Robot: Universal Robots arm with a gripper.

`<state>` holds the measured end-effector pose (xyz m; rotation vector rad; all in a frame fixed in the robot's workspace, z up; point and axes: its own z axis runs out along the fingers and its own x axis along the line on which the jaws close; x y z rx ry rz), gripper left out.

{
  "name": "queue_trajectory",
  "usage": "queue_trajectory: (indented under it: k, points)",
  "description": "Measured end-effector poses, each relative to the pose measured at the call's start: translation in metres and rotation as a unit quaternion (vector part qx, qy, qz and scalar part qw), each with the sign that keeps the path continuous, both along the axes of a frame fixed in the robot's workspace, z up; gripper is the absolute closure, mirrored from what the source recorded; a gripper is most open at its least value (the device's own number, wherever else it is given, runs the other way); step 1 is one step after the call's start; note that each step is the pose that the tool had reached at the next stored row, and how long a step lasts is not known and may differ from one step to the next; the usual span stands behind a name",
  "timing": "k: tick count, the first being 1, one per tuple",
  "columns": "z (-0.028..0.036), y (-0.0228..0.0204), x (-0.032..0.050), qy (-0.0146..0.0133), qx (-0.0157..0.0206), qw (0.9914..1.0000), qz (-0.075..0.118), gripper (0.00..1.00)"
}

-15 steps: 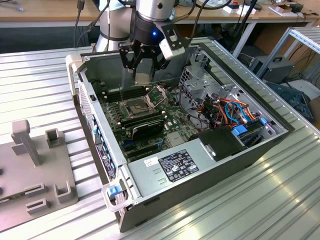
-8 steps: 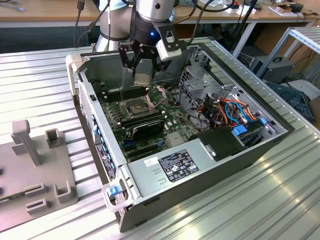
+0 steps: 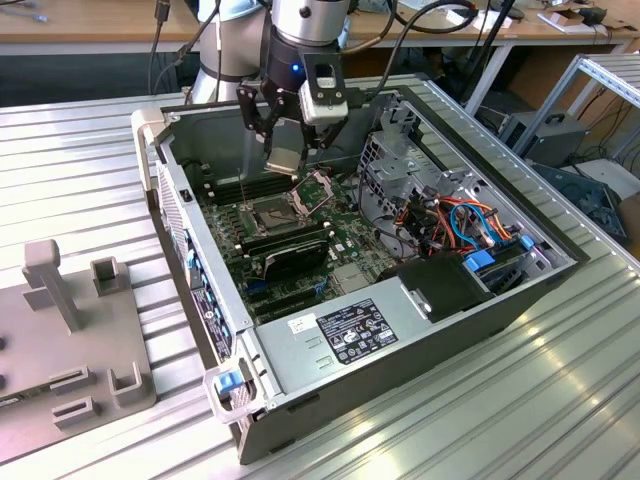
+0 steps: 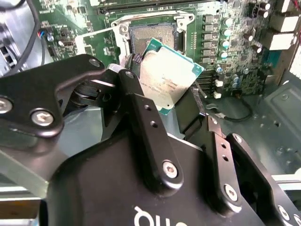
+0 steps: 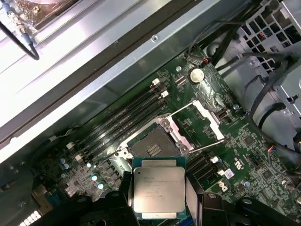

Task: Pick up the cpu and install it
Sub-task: 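Place the cpu into insertion slot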

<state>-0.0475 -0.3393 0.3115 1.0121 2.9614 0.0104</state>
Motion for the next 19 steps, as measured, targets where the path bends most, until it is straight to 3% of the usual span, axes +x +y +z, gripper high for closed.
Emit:
queue_trajectory:
  k: [3,8,10,13,16,17,19]
  points:
    - [-0.0006,-0.0001,0.0000,0.0000,-0.0001,0.99974,-0.023,0.45]
    - [-0.0008,-0.0001,0.0000,0.0000,0.0000,0.99964,-0.027,0.45]
    - [-0.0014,-0.0001,0.0000,0.0000,0.0002,0.99917,-0.041,0.45]
    - [-0.0026,-0.0001,0.0001,0.0000,0.0001,0.99736,-0.073,0.45]
    - [-0.0038,-0.0001,0.0000,0.0000,0.0001,0.99447,-0.105,0.45]
    - [-0.0044,-0.0001,0.0000,0.0000,0.0000,0.99272,-0.120,0.45]
    - [-0.0052,-0.0001,0.0000,0.0000,0.0001,0.99044,-0.138,0.45]
